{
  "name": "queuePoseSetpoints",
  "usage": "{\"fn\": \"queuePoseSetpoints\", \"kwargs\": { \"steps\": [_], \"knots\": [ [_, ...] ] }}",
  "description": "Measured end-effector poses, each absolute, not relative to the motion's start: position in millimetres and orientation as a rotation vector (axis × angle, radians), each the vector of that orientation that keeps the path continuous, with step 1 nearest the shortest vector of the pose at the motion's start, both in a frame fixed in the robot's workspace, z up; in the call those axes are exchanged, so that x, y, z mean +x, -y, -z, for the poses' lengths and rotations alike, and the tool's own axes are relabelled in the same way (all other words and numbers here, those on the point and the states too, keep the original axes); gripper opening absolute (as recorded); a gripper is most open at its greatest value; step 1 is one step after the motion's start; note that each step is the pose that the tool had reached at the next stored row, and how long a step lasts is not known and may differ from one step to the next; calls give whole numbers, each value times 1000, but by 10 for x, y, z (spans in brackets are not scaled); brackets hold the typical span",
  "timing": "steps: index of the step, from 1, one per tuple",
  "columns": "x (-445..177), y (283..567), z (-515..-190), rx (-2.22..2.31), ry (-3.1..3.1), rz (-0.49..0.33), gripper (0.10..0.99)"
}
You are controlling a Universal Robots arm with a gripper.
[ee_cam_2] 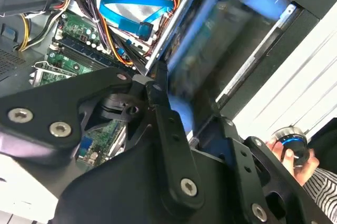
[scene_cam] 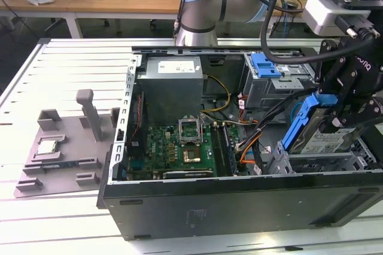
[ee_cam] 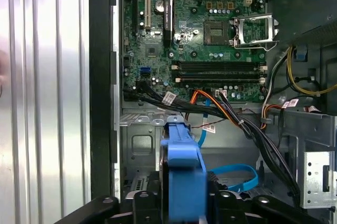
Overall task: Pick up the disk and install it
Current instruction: 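Insert the disk into the insertion slot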
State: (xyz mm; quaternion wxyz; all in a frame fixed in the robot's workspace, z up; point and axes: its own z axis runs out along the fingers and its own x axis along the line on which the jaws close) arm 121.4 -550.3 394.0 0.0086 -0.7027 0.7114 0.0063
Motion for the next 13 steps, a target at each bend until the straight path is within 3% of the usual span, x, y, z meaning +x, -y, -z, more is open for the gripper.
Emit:
{"fn": "queuePoseSetpoints", "kwargs": {
  "steps": [1,6,8,9,10,11,13],
  "knots": [
    [1214,5503,-3940,-2196,-2223,-19,443],
    [1214,5503,-3939,-2196,-2223,-20,427],
    [1214,5503,-3939,-2196,-2223,-20,302],
    [1214,5503,-3939,-2196,-2223,-20,302],
    [1214,5503,-3938,-2196,-2223,-20,239],
    [1214,5503,-3938,-2196,-2223,-20,118],
    [1214,5503,-3938,-2196,-2223,-20,106]
  ]
}}
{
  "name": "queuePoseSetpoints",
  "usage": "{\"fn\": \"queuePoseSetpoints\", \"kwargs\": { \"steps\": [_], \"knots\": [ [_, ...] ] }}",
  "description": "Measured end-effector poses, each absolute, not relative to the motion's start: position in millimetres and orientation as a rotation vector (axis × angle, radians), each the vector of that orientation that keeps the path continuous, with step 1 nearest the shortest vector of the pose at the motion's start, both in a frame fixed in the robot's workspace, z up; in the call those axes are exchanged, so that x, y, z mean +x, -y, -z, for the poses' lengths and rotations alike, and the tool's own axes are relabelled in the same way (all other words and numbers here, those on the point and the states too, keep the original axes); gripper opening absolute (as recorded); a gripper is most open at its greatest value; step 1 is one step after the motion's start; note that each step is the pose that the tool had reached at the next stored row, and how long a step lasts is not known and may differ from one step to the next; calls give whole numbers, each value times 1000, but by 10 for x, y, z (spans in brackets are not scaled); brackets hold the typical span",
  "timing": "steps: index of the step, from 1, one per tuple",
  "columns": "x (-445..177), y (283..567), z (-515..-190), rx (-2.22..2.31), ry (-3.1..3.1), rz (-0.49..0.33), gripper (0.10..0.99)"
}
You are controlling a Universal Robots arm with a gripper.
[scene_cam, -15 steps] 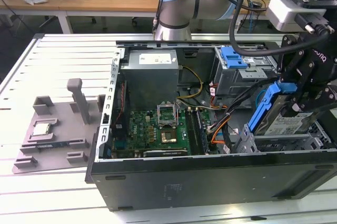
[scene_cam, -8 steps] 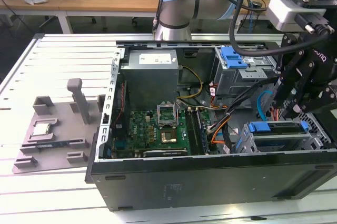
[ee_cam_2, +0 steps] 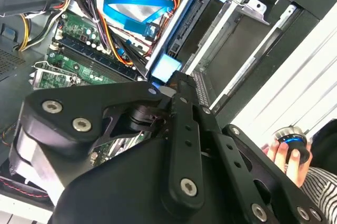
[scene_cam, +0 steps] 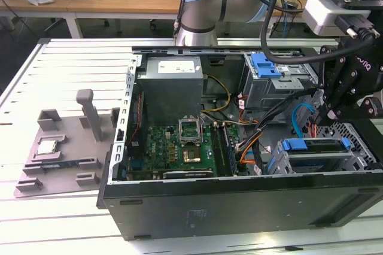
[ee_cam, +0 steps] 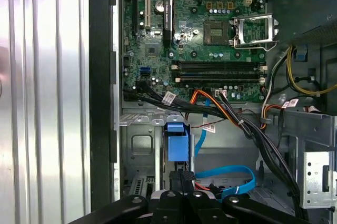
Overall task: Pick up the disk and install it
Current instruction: 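Insert the disk into the insertion slot, then insert the first disk wire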
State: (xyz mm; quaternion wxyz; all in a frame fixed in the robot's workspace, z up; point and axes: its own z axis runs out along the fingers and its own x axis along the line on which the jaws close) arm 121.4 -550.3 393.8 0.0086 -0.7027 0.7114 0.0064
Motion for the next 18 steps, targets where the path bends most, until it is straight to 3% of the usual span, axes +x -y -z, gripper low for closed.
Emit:
{"fn": "queuePoseSetpoints", "kwargs": {
  "steps": [9,18],
  "knots": [
    [1283,5464,-3933,-2197,-2224,-16,106],
    [1608,5110,-3824,-2209,-2236,0,106]
  ]
}}
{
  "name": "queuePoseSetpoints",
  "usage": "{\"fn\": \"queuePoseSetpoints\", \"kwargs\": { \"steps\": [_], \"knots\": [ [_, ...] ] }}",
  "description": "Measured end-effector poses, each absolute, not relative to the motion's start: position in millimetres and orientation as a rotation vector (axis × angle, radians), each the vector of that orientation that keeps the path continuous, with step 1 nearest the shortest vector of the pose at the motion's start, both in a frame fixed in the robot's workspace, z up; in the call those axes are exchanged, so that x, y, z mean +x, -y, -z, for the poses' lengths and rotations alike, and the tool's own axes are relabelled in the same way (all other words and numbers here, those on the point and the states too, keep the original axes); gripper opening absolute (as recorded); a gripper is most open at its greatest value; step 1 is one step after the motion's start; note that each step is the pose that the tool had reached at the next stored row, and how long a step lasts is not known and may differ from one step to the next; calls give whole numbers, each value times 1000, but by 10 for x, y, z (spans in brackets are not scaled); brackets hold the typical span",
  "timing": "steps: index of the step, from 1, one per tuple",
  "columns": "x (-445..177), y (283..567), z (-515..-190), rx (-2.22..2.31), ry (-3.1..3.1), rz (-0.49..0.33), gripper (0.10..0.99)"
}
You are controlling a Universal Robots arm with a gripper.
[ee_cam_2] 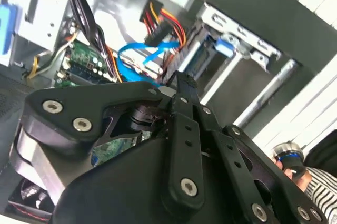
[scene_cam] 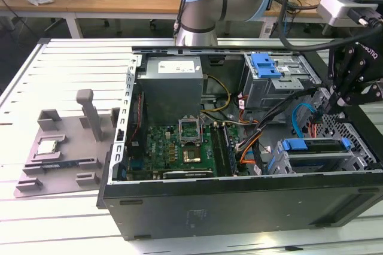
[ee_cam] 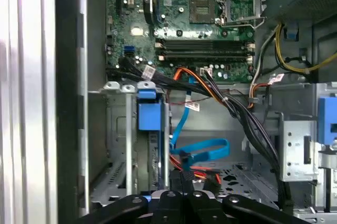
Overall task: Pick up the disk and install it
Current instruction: 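Insert the first disk wire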
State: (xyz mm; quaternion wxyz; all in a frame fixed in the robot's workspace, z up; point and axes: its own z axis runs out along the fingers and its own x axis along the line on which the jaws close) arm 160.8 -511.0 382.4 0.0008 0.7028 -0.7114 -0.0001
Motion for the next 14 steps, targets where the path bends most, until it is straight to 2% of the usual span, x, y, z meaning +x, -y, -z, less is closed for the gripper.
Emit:
{"fn": "queuePoseSetpoints", "kwargs": {
  "steps": [7,12,13,14],
  "knots": [
    [1748,4835,-3701,2202,2229,-4,106],
    [1756,4833,-3686,2202,2229,-4,114],
    [1756,4834,-3686,2202,2229,-5,235],
    [1755,4833,-3686,2202,2229,-5,294]
  ]
}}
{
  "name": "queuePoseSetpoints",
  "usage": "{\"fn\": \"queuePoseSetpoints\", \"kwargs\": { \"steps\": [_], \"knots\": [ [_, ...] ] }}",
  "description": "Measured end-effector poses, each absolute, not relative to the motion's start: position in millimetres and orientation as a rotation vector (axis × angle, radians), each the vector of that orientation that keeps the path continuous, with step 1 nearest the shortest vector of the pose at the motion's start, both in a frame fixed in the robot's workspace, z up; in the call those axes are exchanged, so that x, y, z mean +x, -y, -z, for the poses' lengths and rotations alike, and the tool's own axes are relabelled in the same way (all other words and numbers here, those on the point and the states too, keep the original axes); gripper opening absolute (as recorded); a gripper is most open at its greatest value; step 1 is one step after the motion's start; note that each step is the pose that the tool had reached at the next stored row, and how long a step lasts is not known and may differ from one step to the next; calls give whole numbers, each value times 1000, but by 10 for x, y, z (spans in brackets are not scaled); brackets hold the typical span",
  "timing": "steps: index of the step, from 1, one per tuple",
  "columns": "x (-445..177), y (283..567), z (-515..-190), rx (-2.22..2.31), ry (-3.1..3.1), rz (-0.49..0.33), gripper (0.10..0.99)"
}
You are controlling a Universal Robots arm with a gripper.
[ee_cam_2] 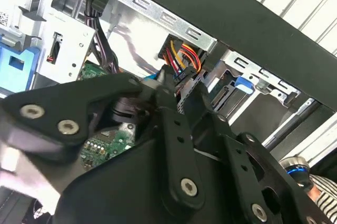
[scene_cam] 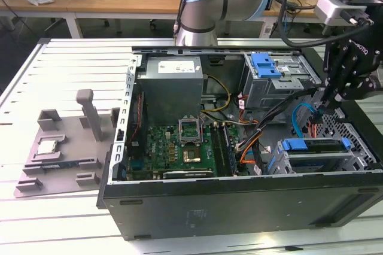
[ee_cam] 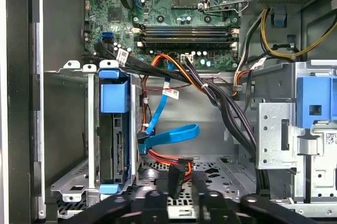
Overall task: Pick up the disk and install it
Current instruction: 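Insert the first disk wire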
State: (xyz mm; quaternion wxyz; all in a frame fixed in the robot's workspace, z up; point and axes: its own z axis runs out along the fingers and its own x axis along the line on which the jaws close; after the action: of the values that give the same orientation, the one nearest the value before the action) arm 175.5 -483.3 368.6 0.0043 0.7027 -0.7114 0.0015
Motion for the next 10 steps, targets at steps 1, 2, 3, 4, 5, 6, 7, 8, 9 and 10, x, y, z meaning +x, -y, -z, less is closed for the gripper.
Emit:
{"fn": "queuePoseSetpoints", "kwargs": {
  "steps": [1,2,3,4,5,6,7,8,9,10],
  "knots": [
    [1756,4833,-3684,2202,2229,-5,361],
    [1755,4833,-3679,2201,2228,-6,361],
    [1755,4833,-3673,2199,2226,-11,361],
    [1755,4833,-3660,2195,2223,-18,361],
    [1756,4833,-3647,2193,2221,-23,361],
    [1756,4834,-3633,2192,2219,-26,361],
    [1757,4834,-3623,2191,2218,-29,361],
    [1757,4833,-3610,2189,2216,-32,361],
    [1758,4834,-3589,2188,2215,-35,361],
    [1758,4834,-3578,2188,2215,-36,361]
  ]
}}
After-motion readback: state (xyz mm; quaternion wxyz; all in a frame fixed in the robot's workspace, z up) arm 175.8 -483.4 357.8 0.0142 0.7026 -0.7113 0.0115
